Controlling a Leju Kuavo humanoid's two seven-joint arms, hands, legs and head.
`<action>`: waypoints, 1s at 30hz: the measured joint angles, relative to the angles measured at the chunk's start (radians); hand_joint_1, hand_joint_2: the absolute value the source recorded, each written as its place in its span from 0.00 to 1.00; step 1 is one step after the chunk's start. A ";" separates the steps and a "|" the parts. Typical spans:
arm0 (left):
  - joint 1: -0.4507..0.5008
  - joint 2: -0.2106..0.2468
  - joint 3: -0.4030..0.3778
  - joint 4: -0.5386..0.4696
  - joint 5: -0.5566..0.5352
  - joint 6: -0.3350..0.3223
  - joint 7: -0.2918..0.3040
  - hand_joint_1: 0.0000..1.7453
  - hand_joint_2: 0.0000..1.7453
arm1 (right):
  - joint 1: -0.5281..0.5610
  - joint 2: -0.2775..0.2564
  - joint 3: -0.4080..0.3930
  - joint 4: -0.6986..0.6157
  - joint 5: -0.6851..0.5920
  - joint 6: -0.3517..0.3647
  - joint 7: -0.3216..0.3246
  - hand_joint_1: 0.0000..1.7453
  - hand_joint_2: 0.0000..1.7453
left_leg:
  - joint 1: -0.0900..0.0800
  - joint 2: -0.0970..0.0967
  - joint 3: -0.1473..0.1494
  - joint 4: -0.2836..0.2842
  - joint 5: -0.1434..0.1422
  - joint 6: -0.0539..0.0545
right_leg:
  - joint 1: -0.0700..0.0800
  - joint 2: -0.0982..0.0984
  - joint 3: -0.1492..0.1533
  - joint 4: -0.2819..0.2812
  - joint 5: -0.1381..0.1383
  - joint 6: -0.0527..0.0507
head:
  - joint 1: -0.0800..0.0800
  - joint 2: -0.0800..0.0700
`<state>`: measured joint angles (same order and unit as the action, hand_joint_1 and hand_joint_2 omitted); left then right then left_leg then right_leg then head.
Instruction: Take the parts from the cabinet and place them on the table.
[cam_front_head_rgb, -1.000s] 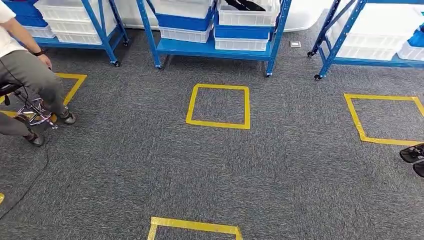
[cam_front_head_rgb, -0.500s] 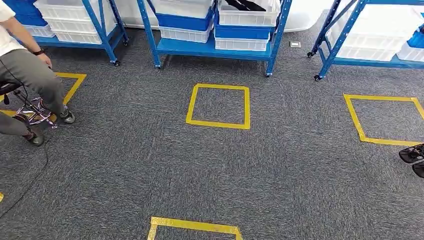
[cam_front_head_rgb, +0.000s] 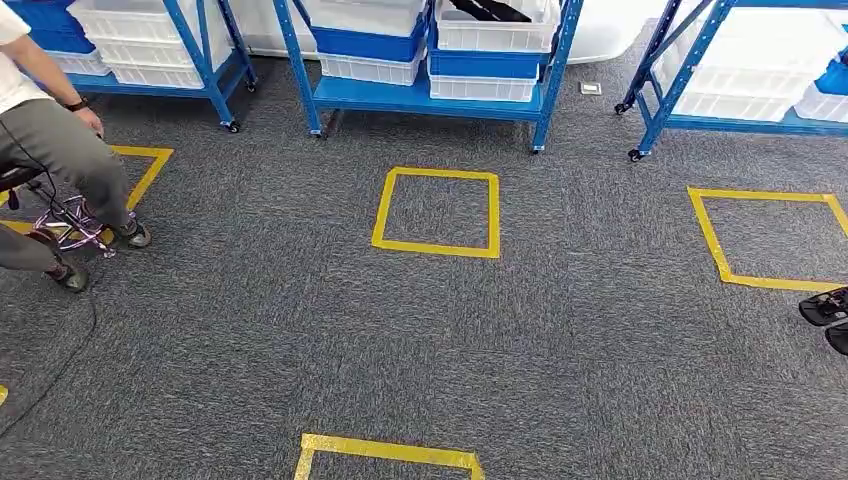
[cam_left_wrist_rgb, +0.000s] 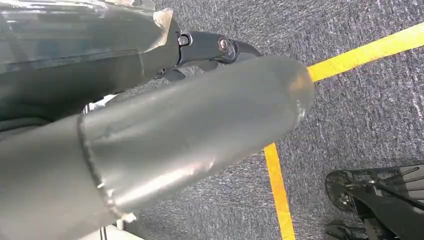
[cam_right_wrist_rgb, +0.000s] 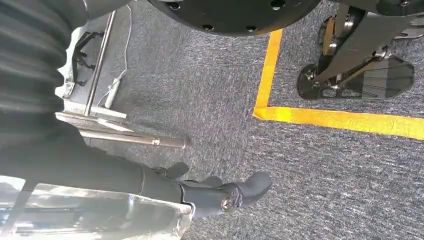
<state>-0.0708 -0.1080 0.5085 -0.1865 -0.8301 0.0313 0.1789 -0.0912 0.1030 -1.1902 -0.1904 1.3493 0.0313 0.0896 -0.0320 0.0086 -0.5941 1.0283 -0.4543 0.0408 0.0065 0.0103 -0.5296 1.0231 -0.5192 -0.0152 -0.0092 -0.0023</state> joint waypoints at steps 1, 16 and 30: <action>0.000 0.000 0.000 0.000 -0.001 0.000 -0.001 0.00 0.00 | 0.000 0.000 0.000 0.000 0.000 0.000 0.000 0.00 1.00 | 0.000 0.000 0.000 0.000 -0.001 0.001 | 0.000 0.000 0.000 0.000 0.000 0.000 | 0.000 0.000; 0.000 -0.002 0.002 0.000 -0.010 0.000 -0.005 0.00 0.00 | 0.003 -0.005 0.001 -0.001 0.000 0.000 -0.004 0.00 1.00 | 0.023 0.005 0.027 -0.038 0.003 0.024 | -0.018 -0.004 -0.148 0.285 -0.110 0.031 | 0.002 0.000; 0.001 -0.002 0.006 0.000 -0.013 0.001 -0.009 0.00 0.00 | 0.001 -0.005 0.002 0.000 0.000 0.000 -0.004 0.00 1.00 | 0.045 -0.001 -0.114 0.289 -0.163 -0.053 | -0.029 -0.009 0.009 -0.010 0.010 0.003 | 0.001 0.000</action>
<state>-0.0693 -0.1095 0.5150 -0.1865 -0.8431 0.0324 0.1701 -0.0904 0.0980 -1.1887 -0.1907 1.3497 0.0309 0.0855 0.0131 0.0077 -0.7085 1.3174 -0.6177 -0.0118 -0.0224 0.0015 -0.5202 1.0133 -0.5087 -0.0124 -0.0080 -0.0023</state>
